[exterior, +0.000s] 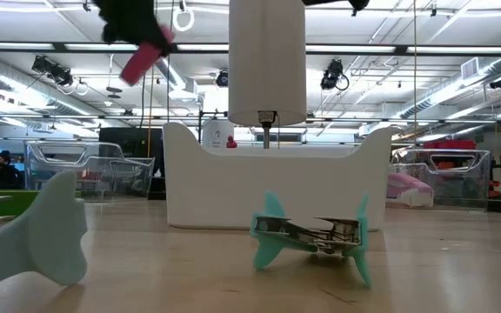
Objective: Pick and place Stapler, Stapler remover, tape
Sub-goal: Put the pink tape into the left transparent bin
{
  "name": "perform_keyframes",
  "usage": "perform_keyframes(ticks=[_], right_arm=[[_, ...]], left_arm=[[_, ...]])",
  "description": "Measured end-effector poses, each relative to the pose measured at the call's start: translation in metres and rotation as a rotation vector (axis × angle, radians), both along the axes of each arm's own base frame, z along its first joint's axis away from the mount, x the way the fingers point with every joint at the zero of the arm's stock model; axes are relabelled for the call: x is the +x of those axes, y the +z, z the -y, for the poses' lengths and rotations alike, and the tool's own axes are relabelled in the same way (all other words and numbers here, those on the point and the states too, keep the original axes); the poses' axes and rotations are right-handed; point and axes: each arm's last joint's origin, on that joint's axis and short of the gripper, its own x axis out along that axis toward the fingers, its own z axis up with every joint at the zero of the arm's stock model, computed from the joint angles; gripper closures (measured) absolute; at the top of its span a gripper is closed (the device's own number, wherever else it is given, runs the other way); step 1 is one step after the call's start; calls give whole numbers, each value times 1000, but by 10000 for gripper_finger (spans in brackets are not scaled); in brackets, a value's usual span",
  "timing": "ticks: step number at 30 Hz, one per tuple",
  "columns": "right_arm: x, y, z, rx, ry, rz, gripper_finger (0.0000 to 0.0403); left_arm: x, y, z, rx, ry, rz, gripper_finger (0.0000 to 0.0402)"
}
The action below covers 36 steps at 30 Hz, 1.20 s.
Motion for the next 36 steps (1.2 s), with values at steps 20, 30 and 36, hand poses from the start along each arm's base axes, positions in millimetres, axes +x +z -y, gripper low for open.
perform_keyframes(ticks=[20, 30, 36], right_arm=[[-2, 4, -11, 5, 27, 46, 179], [1, 9, -16, -24, 47, 113, 179], [8, 4, -19, -47, 61, 117, 179]], left_arm=[[-60, -44, -113, -190, 483, -324, 311], [-80, -70, -135, -293, 533, -330, 311], [-78, -86, -141, -301, 503, -238, 311]])
